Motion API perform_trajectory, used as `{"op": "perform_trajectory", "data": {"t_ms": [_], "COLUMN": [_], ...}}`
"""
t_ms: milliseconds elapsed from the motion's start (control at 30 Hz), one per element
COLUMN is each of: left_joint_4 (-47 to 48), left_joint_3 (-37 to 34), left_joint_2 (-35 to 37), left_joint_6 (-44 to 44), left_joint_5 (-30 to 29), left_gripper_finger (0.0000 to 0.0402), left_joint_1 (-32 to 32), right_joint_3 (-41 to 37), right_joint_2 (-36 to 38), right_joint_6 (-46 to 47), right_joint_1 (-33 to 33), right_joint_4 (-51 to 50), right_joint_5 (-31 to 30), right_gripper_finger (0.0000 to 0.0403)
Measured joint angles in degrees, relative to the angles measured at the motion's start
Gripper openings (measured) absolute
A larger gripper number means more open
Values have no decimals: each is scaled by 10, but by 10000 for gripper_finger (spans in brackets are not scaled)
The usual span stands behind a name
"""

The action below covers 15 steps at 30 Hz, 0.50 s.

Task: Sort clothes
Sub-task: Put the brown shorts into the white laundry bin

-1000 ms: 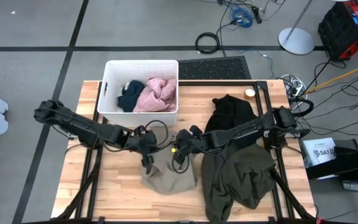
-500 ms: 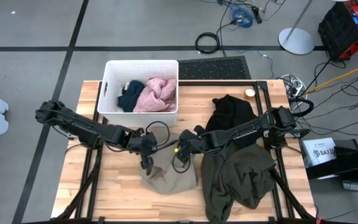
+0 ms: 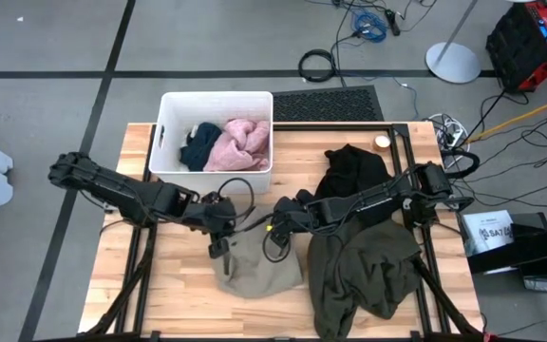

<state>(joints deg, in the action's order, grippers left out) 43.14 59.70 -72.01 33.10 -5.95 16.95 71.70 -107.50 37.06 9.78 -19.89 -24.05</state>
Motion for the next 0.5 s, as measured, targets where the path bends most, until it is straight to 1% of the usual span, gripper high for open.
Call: {"op": "perform_trajectory", "data": {"t_ms": [133, 200, 267, 367, 467, 500], "left_joint_4": [25, 27, 33, 29, 28, 22], "left_joint_3": [0, 0, 3, 17, 41, 48], "left_joint_2": [0, 1, 10, 37, 69, 82], "left_joint_6": [9, 1, -20, -20, -21, -21], "left_joint_5": [7, -8, -37, -103, -135, -137], "left_gripper_finger": [75, 89, 98, 99, 100, 100], "left_joint_1": [0, -4, -10, -13, -10, -5], "right_joint_3": [0, 0, 0, 0, 1, 1], "right_joint_2": [0, 0, 0, 0, 0, 0], "right_joint_6": [-7, -11, -13, -17, -21, -23], "right_joint_1": [0, 0, 0, 0, 0, 0], "right_joint_4": [5, 6, 7, 9, 10, 11], "right_joint_5": [2, 3, 3, 4, 4, 4], "right_gripper_finger": [254, 264, 272, 278, 278, 279]}}
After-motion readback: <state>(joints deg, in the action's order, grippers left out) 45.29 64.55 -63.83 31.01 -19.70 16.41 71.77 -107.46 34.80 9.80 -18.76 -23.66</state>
